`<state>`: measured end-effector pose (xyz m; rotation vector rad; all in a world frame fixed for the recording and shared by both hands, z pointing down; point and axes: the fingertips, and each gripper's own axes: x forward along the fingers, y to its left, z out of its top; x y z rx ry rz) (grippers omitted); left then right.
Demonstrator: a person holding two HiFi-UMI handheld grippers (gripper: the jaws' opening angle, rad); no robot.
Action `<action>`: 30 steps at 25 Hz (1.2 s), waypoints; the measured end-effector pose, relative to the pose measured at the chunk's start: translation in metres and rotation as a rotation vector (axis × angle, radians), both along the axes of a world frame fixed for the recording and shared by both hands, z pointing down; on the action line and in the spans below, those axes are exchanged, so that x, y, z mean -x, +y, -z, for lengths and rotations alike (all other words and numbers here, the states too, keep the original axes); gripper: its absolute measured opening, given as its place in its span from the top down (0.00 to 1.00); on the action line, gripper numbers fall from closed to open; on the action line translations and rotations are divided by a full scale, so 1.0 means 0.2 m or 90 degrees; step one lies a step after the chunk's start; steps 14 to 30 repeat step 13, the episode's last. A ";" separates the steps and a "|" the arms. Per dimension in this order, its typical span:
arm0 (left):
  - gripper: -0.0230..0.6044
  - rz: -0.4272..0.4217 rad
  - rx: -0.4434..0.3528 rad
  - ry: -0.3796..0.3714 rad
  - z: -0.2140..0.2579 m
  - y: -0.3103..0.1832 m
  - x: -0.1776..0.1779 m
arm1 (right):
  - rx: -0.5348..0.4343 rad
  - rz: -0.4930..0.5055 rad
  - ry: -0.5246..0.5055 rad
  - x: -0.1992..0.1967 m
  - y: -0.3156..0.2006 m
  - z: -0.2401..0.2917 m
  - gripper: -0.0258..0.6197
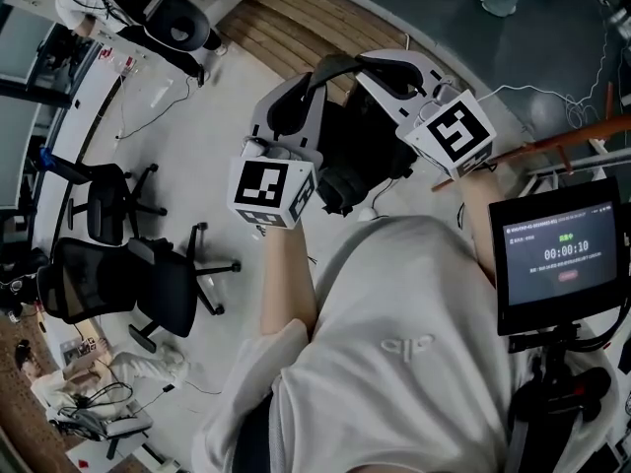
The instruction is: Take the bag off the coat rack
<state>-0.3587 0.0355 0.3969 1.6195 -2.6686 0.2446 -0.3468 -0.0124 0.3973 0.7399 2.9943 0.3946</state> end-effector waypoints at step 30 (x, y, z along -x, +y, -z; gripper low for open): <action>0.89 -0.020 -0.006 0.017 -0.01 0.03 -0.02 | 0.009 0.011 -0.001 -0.01 0.04 -0.01 0.89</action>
